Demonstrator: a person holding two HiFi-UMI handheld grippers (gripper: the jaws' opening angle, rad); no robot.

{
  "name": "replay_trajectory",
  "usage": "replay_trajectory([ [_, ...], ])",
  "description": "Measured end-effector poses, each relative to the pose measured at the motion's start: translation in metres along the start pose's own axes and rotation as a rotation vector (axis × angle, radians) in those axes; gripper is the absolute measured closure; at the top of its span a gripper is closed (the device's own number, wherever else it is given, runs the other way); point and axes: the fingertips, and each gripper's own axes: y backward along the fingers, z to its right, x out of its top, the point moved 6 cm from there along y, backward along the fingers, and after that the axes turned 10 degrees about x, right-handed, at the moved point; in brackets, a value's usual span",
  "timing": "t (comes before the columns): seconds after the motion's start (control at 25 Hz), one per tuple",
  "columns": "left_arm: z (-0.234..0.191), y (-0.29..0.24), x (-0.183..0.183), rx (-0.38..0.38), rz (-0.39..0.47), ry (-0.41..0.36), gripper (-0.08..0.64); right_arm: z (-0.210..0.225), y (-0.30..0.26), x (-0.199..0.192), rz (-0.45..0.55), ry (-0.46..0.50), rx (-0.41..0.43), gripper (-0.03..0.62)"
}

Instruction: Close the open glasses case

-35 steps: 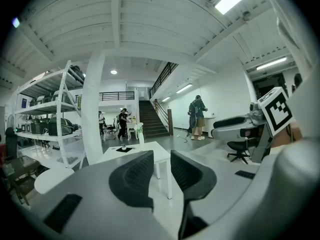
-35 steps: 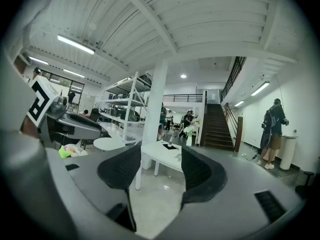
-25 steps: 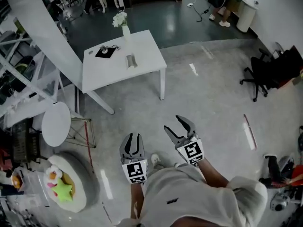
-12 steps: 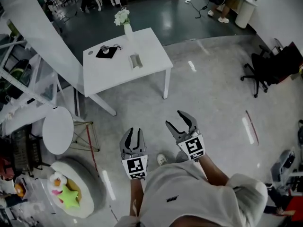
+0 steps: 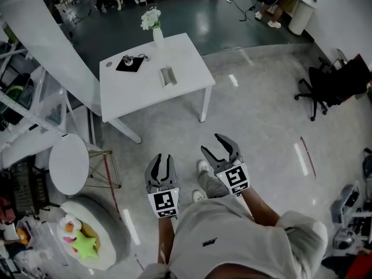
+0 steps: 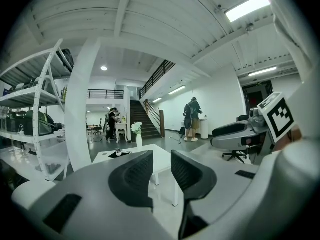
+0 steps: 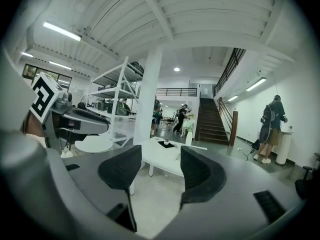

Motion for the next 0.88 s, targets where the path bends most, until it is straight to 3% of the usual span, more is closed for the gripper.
replay_trajectory([
  [0.88,-0.027,-0.164,0.02,0.012,-0.048,-0.013,0.428,0.108,-0.128,0.02,-0.022,-0.009,0.044,0.35],
])
